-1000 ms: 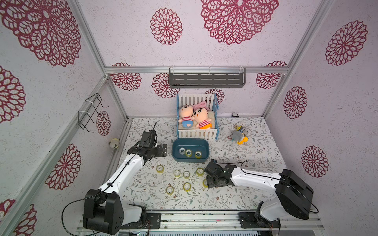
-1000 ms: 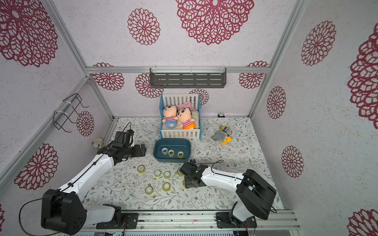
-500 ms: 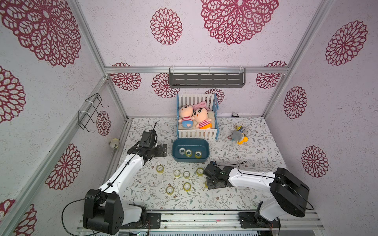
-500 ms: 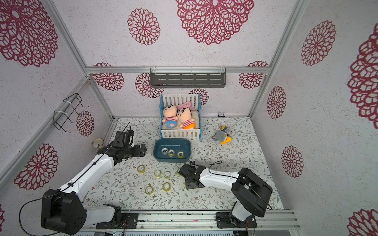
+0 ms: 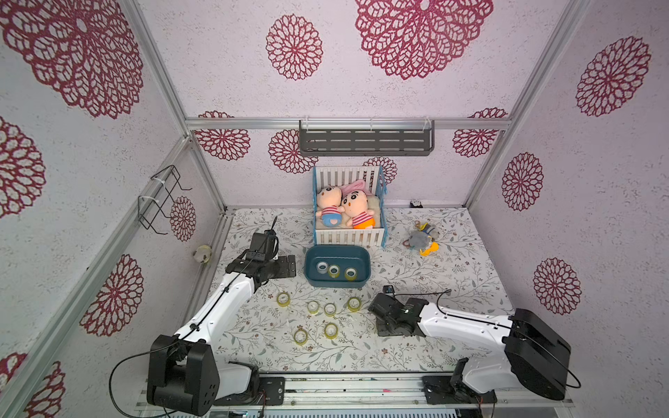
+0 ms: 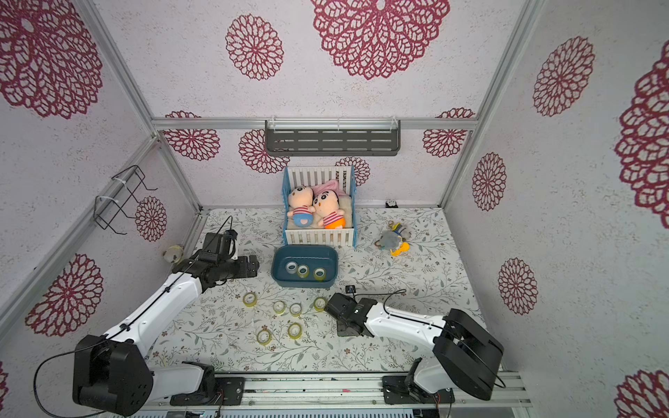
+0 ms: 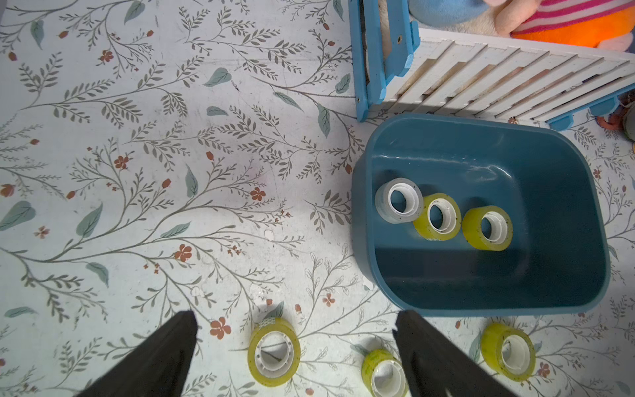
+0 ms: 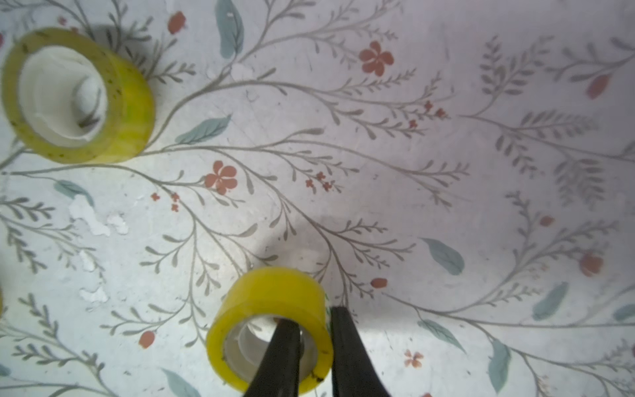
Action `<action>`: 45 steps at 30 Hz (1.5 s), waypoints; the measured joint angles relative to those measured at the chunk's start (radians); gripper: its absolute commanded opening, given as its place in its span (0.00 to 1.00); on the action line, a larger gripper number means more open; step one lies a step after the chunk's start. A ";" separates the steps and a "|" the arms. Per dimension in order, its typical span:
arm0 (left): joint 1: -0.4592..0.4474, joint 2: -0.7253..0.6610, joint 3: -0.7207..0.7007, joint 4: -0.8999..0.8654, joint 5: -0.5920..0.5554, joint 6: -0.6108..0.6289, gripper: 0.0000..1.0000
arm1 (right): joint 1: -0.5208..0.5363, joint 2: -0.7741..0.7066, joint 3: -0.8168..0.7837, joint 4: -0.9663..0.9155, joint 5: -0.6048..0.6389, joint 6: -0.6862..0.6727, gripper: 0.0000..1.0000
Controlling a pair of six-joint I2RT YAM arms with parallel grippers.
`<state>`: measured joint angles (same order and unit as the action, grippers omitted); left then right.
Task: Put the transparent tape into the storage box
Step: Pick up the tape at the center of the board, then place the tape in the storage box.
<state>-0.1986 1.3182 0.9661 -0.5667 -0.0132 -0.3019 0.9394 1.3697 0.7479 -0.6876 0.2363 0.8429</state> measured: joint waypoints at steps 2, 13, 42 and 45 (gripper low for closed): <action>0.000 0.000 0.000 0.000 0.000 0.000 0.97 | -0.001 -0.035 0.020 -0.029 0.013 0.001 0.02; -0.010 -0.001 0.000 0.000 0.018 0.002 0.97 | -0.129 -0.038 0.270 -0.082 0.027 -0.084 0.02; -0.122 -0.002 0.000 -0.001 0.003 0.022 0.97 | -0.262 0.767 1.025 -0.023 -0.111 -0.342 0.69; -0.122 -0.002 0.002 -0.008 -0.009 0.017 0.97 | -0.266 0.766 1.029 -0.029 -0.110 -0.345 0.69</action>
<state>-0.3202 1.3159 0.9680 -0.5743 -0.0219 -0.2848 0.6739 2.1357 1.7771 -0.7170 0.1261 0.4980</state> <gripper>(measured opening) 0.973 0.692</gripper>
